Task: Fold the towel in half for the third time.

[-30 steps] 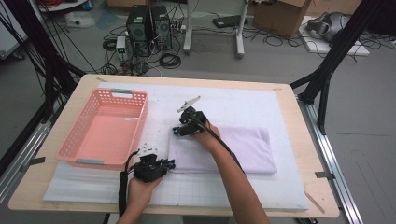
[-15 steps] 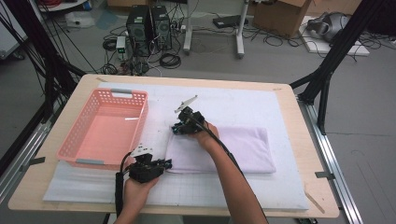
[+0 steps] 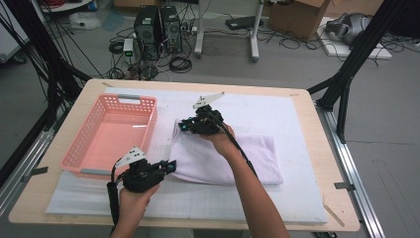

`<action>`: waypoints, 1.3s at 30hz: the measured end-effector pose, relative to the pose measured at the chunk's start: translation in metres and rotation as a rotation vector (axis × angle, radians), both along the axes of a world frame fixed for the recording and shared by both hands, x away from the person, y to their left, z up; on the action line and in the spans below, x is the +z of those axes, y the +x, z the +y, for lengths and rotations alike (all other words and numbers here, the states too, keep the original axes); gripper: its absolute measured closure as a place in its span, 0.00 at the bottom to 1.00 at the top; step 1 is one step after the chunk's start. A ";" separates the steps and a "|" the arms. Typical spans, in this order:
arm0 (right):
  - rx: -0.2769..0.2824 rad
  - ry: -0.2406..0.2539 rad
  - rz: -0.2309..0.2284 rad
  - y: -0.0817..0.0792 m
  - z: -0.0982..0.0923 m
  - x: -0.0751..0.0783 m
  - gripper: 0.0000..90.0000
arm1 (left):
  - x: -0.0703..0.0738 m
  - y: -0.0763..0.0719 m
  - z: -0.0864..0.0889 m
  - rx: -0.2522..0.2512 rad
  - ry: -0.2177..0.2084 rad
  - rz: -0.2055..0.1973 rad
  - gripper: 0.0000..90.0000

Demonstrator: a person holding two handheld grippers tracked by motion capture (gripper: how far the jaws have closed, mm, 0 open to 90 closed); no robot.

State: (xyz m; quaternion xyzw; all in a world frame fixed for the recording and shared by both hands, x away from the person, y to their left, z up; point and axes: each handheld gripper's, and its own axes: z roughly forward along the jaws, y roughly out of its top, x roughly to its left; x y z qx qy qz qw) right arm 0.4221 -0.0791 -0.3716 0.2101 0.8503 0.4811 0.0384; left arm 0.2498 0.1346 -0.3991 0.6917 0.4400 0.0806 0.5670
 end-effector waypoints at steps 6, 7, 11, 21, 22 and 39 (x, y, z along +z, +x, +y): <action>-0.018 0.002 -0.004 -0.002 -0.017 0.001 0.90 | 0.004 0.003 -0.016 -0.038 0.000 -0.010 0.91; -0.023 0.001 -0.007 -0.002 -0.020 0.002 0.90 | 0.004 0.003 -0.017 -0.040 -0.002 -0.008 0.91; -0.043 -0.005 -0.021 -0.003 -0.033 0.003 0.90 | 0.004 0.008 -0.030 -0.059 0.000 -0.003 0.91; -0.122 -0.018 -0.039 -0.006 -0.069 -0.001 0.90 | 0.004 0.022 -0.073 -0.114 0.037 0.015 0.90; -0.129 -0.016 -0.039 -0.006 -0.073 -0.001 0.90 | 0.004 0.024 -0.078 -0.123 0.043 0.014 0.90; -0.243 -0.038 -0.037 -0.010 -0.143 -0.011 0.90 | -0.006 0.041 -0.145 -0.198 0.081 0.038 0.90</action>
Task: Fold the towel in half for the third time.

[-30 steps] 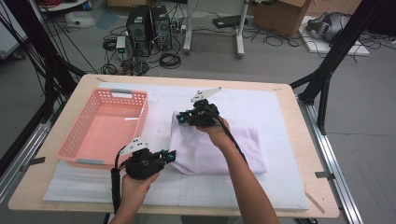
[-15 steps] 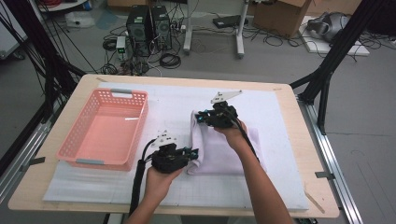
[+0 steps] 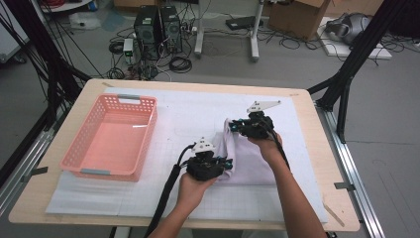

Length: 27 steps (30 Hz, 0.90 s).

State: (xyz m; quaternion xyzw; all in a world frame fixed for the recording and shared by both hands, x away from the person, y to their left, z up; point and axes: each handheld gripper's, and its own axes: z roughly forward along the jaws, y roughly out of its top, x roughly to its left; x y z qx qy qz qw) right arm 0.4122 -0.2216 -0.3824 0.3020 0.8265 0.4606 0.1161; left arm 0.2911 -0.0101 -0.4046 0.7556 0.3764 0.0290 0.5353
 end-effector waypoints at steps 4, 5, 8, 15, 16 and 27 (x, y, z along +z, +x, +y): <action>-0.011 0.001 0.004 0.000 -0.008 -0.002 0.90 | -0.001 0.002 -0.010 -0.002 0.001 0.001 0.87; -0.015 0.000 0.002 0.000 -0.010 -0.002 0.90 | -0.001 0.002 -0.012 -0.005 0.000 -0.001 0.86; -0.020 0.013 0.005 -0.001 -0.015 -0.002 0.90 | 0.000 0.002 -0.016 -0.011 0.002 -0.010 0.78; -0.057 0.016 0.004 -0.002 -0.037 -0.009 0.90 | 0.004 -0.001 -0.011 -0.026 -0.002 -0.084 0.55; -0.069 0.021 0.005 -0.002 -0.041 -0.009 0.90 | 0.005 -0.002 -0.009 -0.026 -0.004 -0.096 0.52; -0.139 -0.003 0.011 -0.010 -0.079 -0.019 0.90 | 0.006 -0.006 0.029 0.030 -0.005 -0.166 0.49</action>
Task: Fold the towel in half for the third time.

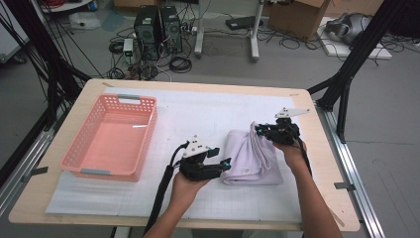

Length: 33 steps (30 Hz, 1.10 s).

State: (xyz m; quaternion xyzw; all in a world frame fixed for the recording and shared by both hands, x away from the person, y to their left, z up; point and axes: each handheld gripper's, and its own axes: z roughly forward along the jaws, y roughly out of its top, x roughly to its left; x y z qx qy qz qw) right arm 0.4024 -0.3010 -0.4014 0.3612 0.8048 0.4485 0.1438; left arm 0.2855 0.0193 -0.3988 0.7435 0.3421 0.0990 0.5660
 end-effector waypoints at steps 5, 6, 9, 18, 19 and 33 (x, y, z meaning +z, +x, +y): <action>-0.029 0.008 0.003 -0.003 -0.007 0.000 0.83 | -0.008 0.000 0.014 0.017 -0.003 0.009 0.49; -0.045 0.009 -0.001 -0.005 -0.007 0.002 0.77 | -0.009 -0.001 0.017 0.022 0.003 0.017 0.49; -0.095 0.045 0.005 -0.012 -0.013 0.007 0.62 | -0.013 -0.001 0.025 0.032 0.009 0.025 0.50; -0.207 0.026 -0.007 -0.067 -0.038 0.013 0.50 | -0.025 -0.006 0.050 0.019 -0.042 -0.021 0.45; -0.204 0.030 0.002 -0.075 -0.038 0.011 0.50 | -0.027 -0.006 0.052 0.003 -0.037 -0.038 0.44; -0.148 0.040 0.108 -0.111 -0.029 -0.034 0.95 | -0.031 -0.012 0.069 0.011 0.017 -0.108 0.36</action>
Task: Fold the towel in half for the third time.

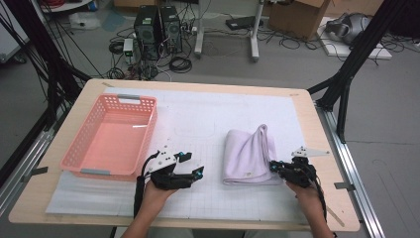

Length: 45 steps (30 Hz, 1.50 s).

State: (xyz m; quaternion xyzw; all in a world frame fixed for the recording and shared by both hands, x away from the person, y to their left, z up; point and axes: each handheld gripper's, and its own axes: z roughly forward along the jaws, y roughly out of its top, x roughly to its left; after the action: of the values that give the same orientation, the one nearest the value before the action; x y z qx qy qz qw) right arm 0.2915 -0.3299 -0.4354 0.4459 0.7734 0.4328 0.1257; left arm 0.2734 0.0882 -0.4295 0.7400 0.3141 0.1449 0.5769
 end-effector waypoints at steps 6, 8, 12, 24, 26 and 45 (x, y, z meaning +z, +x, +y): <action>-0.076 -0.100 0.013 -0.017 -0.011 0.011 0.86 | -0.003 -0.001 0.008 0.035 -0.026 0.012 0.36; -0.129 -0.088 -0.011 -0.023 -0.013 0.016 0.71 | -0.005 -0.003 0.009 0.042 -0.031 0.008 0.36; -0.092 -0.029 -0.084 -0.026 -0.005 0.030 0.70 | -0.007 -0.004 0.012 0.044 -0.011 0.004 0.36; -0.172 -0.172 0.023 -0.016 -0.003 0.014 0.95 | -0.011 -0.004 0.015 0.060 -0.018 0.017 0.37; -0.205 -0.184 0.036 -0.019 -0.009 0.013 0.78 | -0.010 -0.005 0.016 0.063 -0.018 0.018 0.37; -0.200 -0.243 -0.010 0.012 0.009 0.005 0.86 | -0.011 -0.004 0.017 0.062 -0.027 0.029 0.37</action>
State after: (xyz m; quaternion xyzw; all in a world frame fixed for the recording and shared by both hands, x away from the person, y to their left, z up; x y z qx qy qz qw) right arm 0.3034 -0.3206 -0.4306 0.5001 0.7712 0.3233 0.2250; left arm 0.2696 0.1048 -0.4403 0.7243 0.3470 0.1475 0.5772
